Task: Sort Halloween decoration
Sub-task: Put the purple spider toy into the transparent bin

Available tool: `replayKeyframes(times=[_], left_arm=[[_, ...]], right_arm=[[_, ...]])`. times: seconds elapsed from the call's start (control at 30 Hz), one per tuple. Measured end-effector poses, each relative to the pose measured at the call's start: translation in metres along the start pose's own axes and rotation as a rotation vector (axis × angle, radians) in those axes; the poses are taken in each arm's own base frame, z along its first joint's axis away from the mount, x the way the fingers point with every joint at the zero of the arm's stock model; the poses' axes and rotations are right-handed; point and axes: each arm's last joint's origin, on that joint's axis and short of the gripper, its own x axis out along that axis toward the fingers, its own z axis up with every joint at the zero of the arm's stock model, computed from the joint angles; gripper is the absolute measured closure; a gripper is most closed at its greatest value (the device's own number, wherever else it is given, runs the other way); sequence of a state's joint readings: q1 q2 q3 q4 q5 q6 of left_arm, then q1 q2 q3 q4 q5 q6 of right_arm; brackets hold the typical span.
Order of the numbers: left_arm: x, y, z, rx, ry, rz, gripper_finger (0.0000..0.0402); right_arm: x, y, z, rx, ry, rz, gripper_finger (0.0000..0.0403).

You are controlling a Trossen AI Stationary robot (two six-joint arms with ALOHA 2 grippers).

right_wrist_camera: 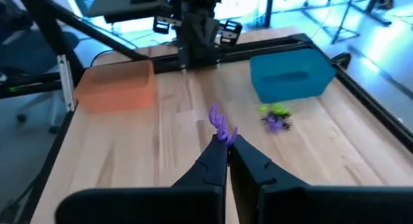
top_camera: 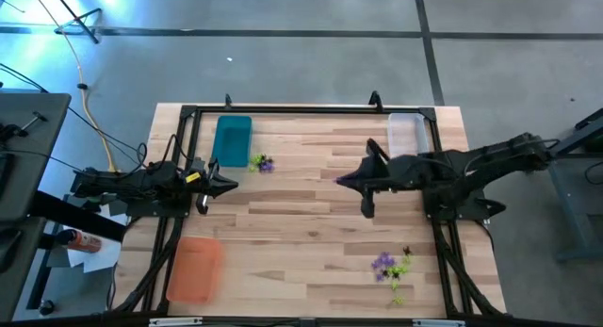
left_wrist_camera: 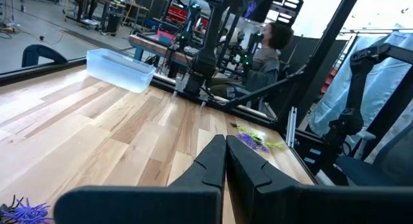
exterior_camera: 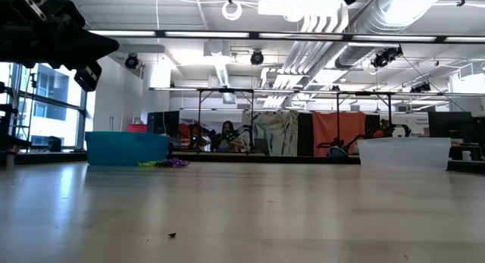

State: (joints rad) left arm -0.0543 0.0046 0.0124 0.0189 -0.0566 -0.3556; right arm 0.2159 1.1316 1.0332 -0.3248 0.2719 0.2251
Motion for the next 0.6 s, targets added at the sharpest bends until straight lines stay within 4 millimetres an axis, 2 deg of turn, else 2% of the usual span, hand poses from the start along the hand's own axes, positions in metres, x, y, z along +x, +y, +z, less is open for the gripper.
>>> replayKeyframes(times=[0.13, 0.23, 0.43, 0.6], left_arm=[[0.000, 0.000, 0.000, 0.000, 0.000, 0.000, 0.0402], [0.000, 0.000, 0.000, 0.000, 0.000, 0.000, 0.0401], [0.000, 0.000, 0.000, 0.000, 0.000, 0.000, 0.0402], [0.000, 0.000, 0.000, 0.000, 0.000, 0.000, 0.0401]], right_arm=[[0.002, -0.006, 0.001, 0.008, 0.015, 0.036, 0.0403], [0.003, -0.015, -0.004, 0.057, 0.059, -0.065, 0.0403], [-0.003, -0.066, -0.030, 0.304, 0.309, -0.467, 0.0403], [-0.019, -0.119, -0.047, 0.591, 0.463, -0.780, 0.0403]])
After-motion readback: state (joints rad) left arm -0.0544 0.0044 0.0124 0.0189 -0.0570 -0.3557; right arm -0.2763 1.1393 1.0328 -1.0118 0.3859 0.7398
